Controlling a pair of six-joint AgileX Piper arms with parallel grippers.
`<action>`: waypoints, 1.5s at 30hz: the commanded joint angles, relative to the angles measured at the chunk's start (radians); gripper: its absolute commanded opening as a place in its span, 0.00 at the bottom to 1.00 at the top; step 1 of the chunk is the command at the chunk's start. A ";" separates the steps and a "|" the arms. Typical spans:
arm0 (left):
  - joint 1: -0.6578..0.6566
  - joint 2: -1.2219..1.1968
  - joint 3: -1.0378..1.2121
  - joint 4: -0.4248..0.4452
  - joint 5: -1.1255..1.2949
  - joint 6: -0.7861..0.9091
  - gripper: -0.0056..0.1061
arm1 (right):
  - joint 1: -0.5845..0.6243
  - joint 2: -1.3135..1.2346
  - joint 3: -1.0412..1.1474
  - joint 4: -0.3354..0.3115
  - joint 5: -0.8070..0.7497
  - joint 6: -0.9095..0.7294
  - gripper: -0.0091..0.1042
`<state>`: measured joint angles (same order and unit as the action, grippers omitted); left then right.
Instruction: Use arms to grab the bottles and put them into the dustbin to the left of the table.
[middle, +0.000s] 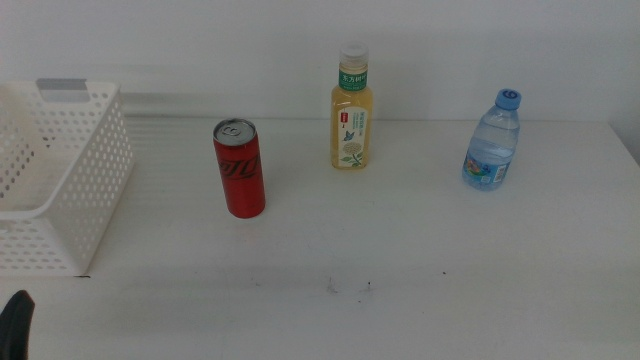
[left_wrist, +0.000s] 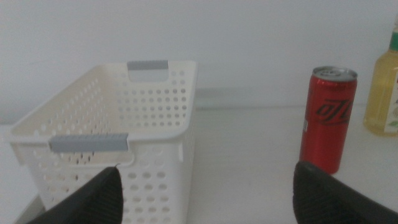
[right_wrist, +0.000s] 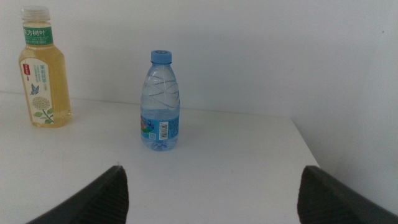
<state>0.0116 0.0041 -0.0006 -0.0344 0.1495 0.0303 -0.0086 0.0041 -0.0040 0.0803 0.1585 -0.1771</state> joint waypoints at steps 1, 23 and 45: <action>-0.015 0.020 0.001 0.001 -0.056 -0.005 0.89 | -0.004 -0.004 0.004 0.000 -0.009 -0.002 0.79; -0.370 1.314 0.001 -0.003 -1.316 -0.005 0.89 | -0.004 -0.004 0.004 0.000 -0.009 -0.002 0.79; -0.370 1.439 -0.007 0.042 -1.371 -0.030 0.89 | -0.004 -0.004 0.004 0.000 -0.009 -0.002 0.79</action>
<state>-0.3524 1.4431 -0.0024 -0.0055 -1.2015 0.0237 -0.0086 0.0041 -0.0040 0.0803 0.1585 -0.1771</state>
